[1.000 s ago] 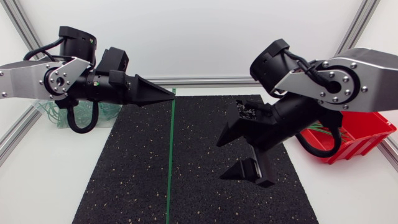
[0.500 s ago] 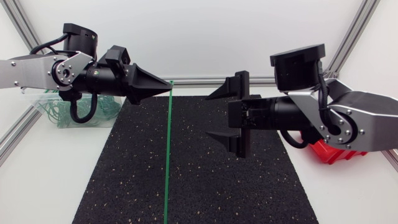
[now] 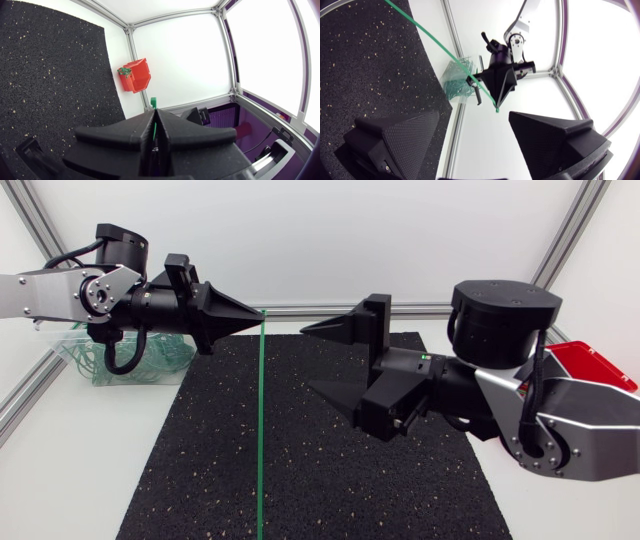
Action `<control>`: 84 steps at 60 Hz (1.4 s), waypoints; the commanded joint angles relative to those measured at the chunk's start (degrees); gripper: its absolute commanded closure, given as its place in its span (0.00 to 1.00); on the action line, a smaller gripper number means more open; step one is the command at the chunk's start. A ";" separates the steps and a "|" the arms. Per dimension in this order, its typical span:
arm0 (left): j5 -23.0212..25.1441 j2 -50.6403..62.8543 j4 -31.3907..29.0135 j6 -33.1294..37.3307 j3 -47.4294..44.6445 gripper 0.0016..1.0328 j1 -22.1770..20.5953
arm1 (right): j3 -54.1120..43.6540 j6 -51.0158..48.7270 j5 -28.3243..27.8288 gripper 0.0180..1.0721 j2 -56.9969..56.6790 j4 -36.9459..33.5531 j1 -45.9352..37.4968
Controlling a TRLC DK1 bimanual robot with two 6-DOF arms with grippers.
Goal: Take a green cable tie from the red box, thread the tail through the head to close it, then place it in the transparent bin on the left.
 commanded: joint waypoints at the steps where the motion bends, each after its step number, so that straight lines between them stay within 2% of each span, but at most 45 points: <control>1: 1.15 1.46 -0.57 -2.03 0.81 0.96 0.37 | -1.78 -4.74 0.23 0.04 1.38 2.44 3.24; 15: 1.15 3.21 -0.74 -2.11 0.99 0.96 0.90 | -4.85 -9.13 -2.58 0.07 2.88 0.69 10.36; 27: 1.15 3.83 -0.74 -1.85 0.64 0.96 1.60 | -7.14 -10.19 -4.42 0.19 2.35 -0.63 14.49; 33: 1.15 4.00 -0.74 -1.76 0.55 0.96 1.51 | -8.46 -10.63 -4.16 0.20 2.44 -0.37 16.42; 37: 1.24 4.09 -0.74 -1.67 0.64 0.96 1.25 | -9.34 -11.24 -4.16 0.27 2.70 -0.28 17.74; 42: 1.24 4.09 -0.74 -1.50 0.55 0.96 1.07 | -10.21 -11.68 -4.07 0.28 2.70 -0.11 18.71; 47: 1.24 4.09 -0.74 -1.50 0.46 0.96 0.99 | -10.65 -12.03 -4.07 0.42 2.61 0.07 19.32; 60: 1.24 3.92 -0.92 -1.50 0.02 0.96 -0.07 | -10.57 -12.38 -4.07 0.68 3.49 1.39 19.94; 68: 1.24 3.56 -0.92 -1.41 -0.33 0.96 -0.24 | -10.48 -12.38 -3.90 0.70 3.75 1.48 20.20; 81: 1.24 2.95 -0.92 -1.32 -0.68 0.96 -0.07 | -11.01 -12.38 -3.63 0.90 3.49 1.48 20.99; 84: 1.24 2.51 -0.92 -1.06 -0.94 0.96 0.02 | -11.18 -12.30 -3.63 0.91 3.23 1.48 20.99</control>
